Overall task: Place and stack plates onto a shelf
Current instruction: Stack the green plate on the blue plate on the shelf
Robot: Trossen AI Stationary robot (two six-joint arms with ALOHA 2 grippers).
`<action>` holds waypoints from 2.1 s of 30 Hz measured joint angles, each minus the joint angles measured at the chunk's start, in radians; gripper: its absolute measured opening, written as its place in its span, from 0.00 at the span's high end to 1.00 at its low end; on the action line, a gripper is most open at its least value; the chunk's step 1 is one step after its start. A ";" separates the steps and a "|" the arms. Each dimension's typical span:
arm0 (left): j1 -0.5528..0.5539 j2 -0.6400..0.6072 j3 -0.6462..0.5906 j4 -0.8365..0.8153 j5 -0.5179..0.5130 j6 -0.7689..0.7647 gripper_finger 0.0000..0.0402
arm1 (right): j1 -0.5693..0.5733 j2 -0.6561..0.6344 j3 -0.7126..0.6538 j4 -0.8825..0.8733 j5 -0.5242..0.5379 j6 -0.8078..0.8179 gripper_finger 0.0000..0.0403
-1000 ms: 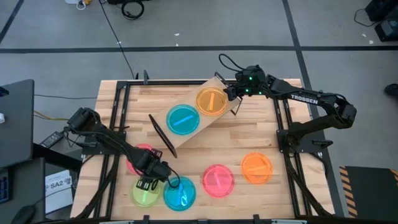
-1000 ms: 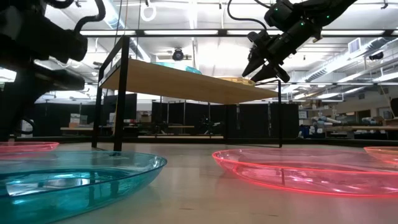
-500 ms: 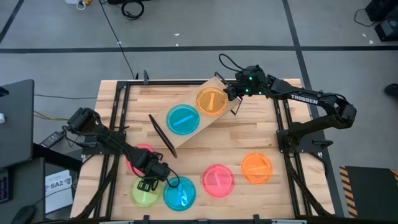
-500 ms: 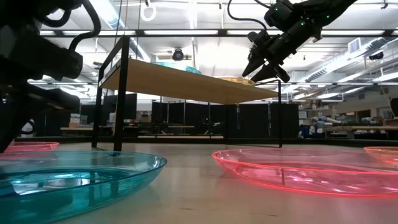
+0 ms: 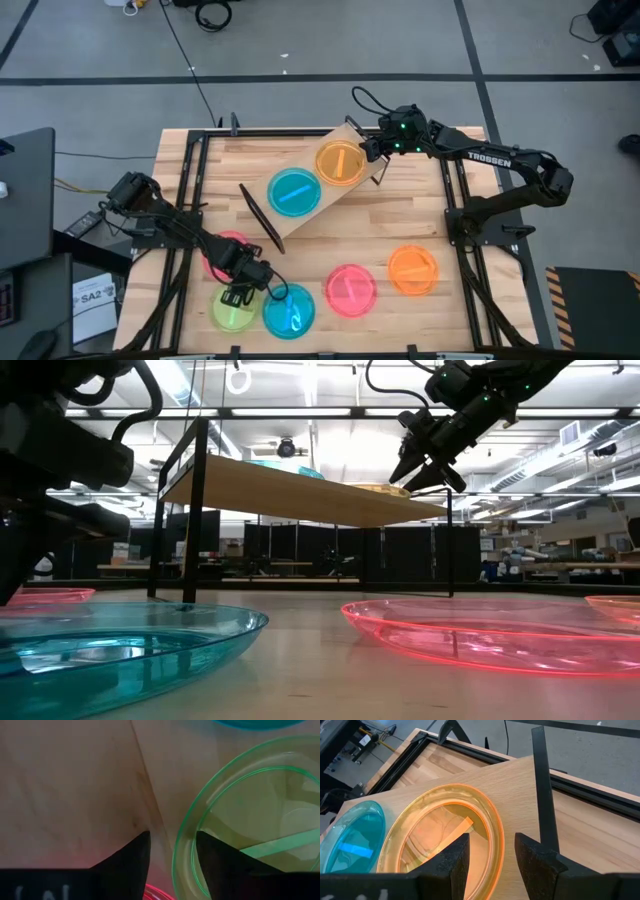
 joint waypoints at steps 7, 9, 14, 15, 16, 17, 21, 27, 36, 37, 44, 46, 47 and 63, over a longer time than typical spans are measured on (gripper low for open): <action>0.001 0.000 -0.001 -0.001 -0.006 0.001 0.71 | 0.000 0.000 0.000 0.000 0.000 0.000 0.59; 0.001 0.001 -0.001 -0.001 -0.008 0.002 0.74 | 0.000 0.000 0.000 0.000 0.000 0.000 0.59; 0.001 0.001 -0.001 -0.004 -0.015 0.003 0.81 | 0.000 0.000 0.000 0.000 0.000 0.000 0.59; 0.001 0.001 -0.001 -0.005 -0.018 0.003 0.82 | 0.000 0.000 0.000 0.000 0.000 0.000 0.59; 0.001 0.001 0.000 -0.008 -0.022 0.003 0.83 | 0.000 0.000 0.000 0.000 0.000 0.000 0.59; 0.001 0.002 0.000 -0.009 -0.024 0.003 0.84 | 0.000 0.000 0.000 0.000 0.000 0.000 0.59; 0.001 0.002 0.000 -0.012 -0.026 0.003 0.88 | 0.000 0.000 0.000 0.000 0.000 0.000 0.59; 0.001 0.002 0.002 -0.007 -0.013 0.003 0.93 | 0.000 0.000 0.000 0.000 0.000 0.000 0.59; 0.000 0.002 0.002 -0.001 0.014 0.003 0.98 | 0.000 0.000 0.000 0.000 0.000 0.000 0.59; 0.000 0.002 0.002 -0.001 0.014 0.003 0.98 | 0.000 0.000 0.000 0.000 0.000 0.000 0.59; 0.000 -0.012 -0.001 -0.003 0.012 -0.010 0.98 | 0.000 0.000 0.000 0.001 0.000 0.000 0.59; 0.000 -0.027 -0.001 -0.006 0.010 -0.028 0.98 | 0.000 0.000 0.000 0.001 0.000 0.000 0.59; -0.001 -0.035 -0.002 -0.008 0.005 -0.037 0.98 | 0.000 0.000 0.000 0.001 0.000 0.000 0.59; 0.000 -0.131 -0.002 -0.014 0.083 -0.106 0.98 | 0.000 0.000 0.000 0.001 0.000 0.000 0.59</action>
